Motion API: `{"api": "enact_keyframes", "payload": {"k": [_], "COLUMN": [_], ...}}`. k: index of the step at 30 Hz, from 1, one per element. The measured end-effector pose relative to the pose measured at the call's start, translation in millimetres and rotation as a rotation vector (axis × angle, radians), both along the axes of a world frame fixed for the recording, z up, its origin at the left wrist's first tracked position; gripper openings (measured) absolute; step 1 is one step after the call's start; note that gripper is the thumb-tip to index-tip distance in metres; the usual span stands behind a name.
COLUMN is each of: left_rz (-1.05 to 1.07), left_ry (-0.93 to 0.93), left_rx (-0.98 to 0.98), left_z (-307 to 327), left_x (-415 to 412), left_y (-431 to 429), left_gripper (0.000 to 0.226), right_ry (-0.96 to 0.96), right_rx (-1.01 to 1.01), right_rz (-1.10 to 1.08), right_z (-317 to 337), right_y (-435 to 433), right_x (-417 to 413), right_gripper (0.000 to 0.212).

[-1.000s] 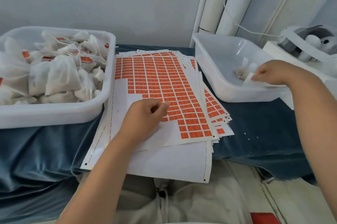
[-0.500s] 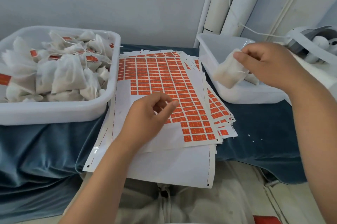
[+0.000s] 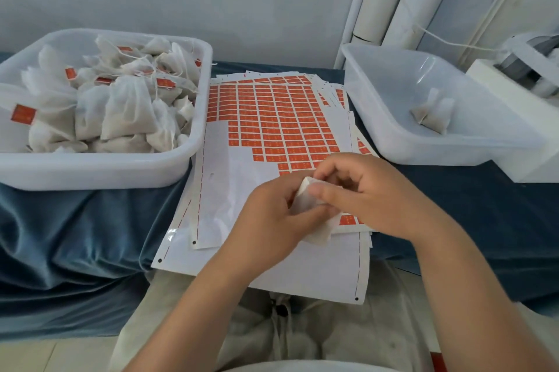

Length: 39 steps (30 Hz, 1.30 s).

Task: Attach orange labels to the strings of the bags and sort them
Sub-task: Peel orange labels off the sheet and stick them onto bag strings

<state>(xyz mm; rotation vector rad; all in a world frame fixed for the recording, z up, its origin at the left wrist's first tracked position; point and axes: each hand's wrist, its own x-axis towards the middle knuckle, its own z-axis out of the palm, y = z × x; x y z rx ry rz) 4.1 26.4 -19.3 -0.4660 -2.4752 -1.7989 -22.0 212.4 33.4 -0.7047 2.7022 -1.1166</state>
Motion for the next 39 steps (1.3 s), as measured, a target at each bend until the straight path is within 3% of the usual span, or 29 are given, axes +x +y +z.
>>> {"api": "enact_keyframes", "payload": {"k": [5, 11, 15, 18, 20, 25, 28, 32, 36, 39], "left_rz": [0.19, 0.176, 0.07, 0.077, 0.09, -0.067, -0.044, -0.069, -0.006, -0.031], "left_ry": [-0.05, -0.165, -0.278, -0.311, -0.289, -0.192, -0.061, -0.046, 0.028, -0.002], "left_rx": [0.138, 0.27, 0.396, 0.341, 0.274, 0.195, 0.188, 0.196, 0.214, 0.218], "left_z": [-7, -8, -3, -2, -3, -2, 2, 7, 7, 4], "left_x": [1, 2, 4, 3, 1, 5, 7, 7, 10, 9], "left_y": [3, 6, 0, -5, -7, -2, 2, 0, 4, 8], "left_gripper": [0.017, 0.024, 0.028, 0.025, 0.022, 0.025, 0.023, 0.034, 0.028, 0.038], "right_ry": [-0.112, -0.359, -0.28, -0.115, -0.121, -0.35, -0.443, -0.522, -0.512, -0.593], "right_rx": [-0.151, -0.352, -0.248, -0.024, -0.002, -0.346, -0.644, -1.053, -1.002, -1.177], "right_rz": [-0.154, -0.183, -0.182, -0.2, -0.206, -0.162, -0.094, -0.076, -0.052, 0.025], "right_z": [-13, -12, -8, -3, -2, -8, -14, -19, -23, -22], "right_y": [-2, 5, 7, 8, 11, 10, 7, 1, -6, -9], "right_x": [3, 1, 4, 6, 7, 7, 5, 4, 5, 9], "right_gripper": [0.019, 0.026, 0.016, 0.026, 0.034, 0.039, 0.038, 0.041, 0.034, 0.025]}}
